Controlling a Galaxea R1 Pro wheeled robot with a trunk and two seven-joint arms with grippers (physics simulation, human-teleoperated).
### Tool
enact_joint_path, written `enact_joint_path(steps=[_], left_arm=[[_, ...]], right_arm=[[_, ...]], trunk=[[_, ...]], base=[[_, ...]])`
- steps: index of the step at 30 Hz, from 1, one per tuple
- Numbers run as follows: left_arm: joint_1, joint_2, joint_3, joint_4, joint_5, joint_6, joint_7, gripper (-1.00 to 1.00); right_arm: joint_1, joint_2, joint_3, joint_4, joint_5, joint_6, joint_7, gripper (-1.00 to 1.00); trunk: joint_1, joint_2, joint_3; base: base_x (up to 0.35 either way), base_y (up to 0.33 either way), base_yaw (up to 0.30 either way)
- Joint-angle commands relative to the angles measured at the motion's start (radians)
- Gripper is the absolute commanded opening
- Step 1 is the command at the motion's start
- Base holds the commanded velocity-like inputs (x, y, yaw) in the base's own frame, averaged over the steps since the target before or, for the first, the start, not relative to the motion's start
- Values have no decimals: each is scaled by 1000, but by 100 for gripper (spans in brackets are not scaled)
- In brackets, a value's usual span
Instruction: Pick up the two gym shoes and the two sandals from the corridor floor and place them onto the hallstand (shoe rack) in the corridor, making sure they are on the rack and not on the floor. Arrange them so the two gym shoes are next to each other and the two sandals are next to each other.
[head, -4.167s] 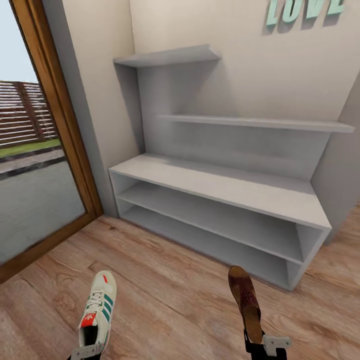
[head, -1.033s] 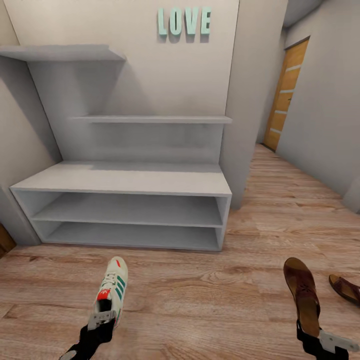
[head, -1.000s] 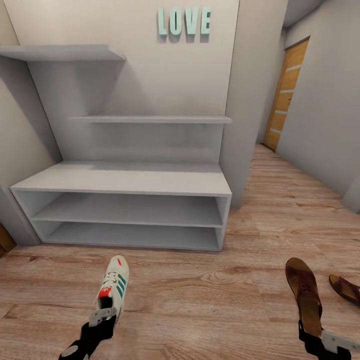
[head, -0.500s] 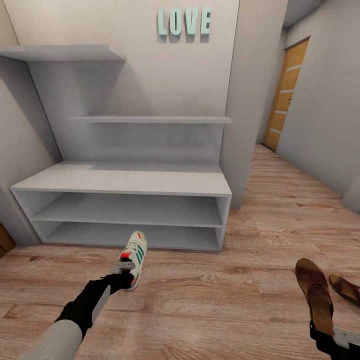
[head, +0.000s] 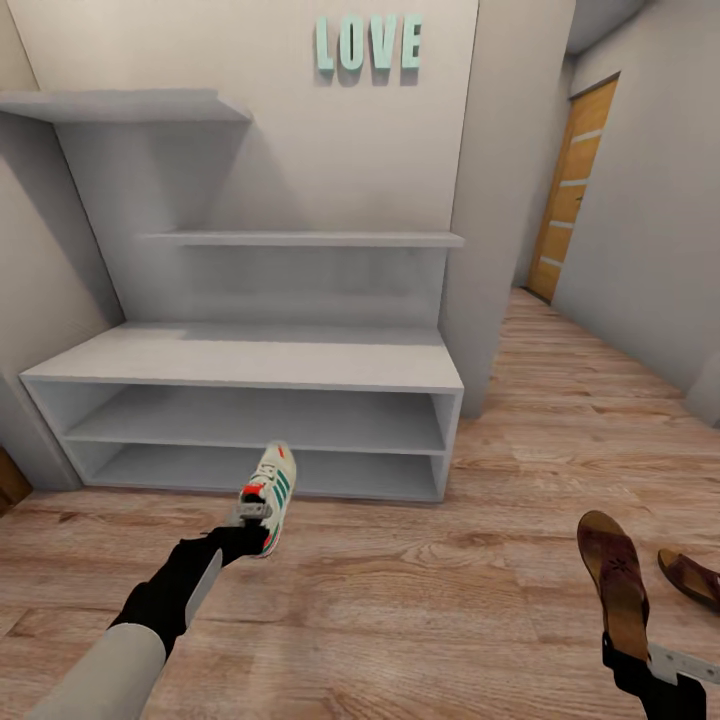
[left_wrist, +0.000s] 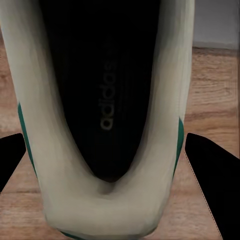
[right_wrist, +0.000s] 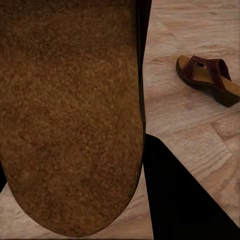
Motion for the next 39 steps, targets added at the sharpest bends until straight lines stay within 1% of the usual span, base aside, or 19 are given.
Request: enact_joint_path(steps=[1,4,6,9,10,11,13,18,25,33,36,37,39], left_arm=[[0,0,1,-9,3,7,-4,-100],[-3,-1,2,-20,2,11,-4,-100],[-9,-2,3,-22,1,31,-3,-100],[-16,-5,4,-29,3,101,-2,-100],[-18,-7,3,-32,2,111,-2,-100],[-22,-9,3,-42,1,130,0,-100],[-26,-10,3,-52,1,145,2,-100],[-28,-10,2,-57,-1,153,4,-100],[-29,-4,3,-57,-1,154,4,-100],[-20,1,1,-60,0,152,3,-100],[-19,-3,0,-61,-3,150,6,-100],[-19,-4,0,-61,-3,150,9,-100],[-19,-6,1,-62,-3,146,39,-100]], right_arm=[[-1,0,0,1,0,0,-2,-100],[-1,0,0,1,0,3,-2,-100],[-1,1,0,1,0,4,-2,-100],[-1,1,0,0,0,4,-2,-100],[-1,1,0,0,0,4,-2,-100],[-1,1,-1,0,0,5,-2,-100],[-1,0,-2,-1,0,4,-2,-100],[-1,0,-3,-1,0,3,-2,-100],[-1,0,-5,-1,0,3,-2,-100],[-1,0,-5,-1,0,2,-2,-100],[-1,0,-3,0,1,2,-2,-100],[-1,0,-3,0,1,2,-2,-100],[-1,0,-2,4,3,1,-2,-100]], trunk=[[0,0,-1],[0,0,-1],[4,-7,-4],[15,-28,-14],[19,-35,-17],[19,-36,-21],[20,-36,-29],[23,-37,-50],[26,-39,-87],[26,-39,-100],[26,-39,-105],[26,-39,-106],[26,-39,-109]], base=[[0,0,0],[0,0,-69],[0,0,-193],[0,0,-256],[0,0,-265],[0,0,-193],[0,0,-93],[0,0,-27],[0,0,-3],[0,0,0],[56,-7,0],[138,-35,0],[227,-106,0]])
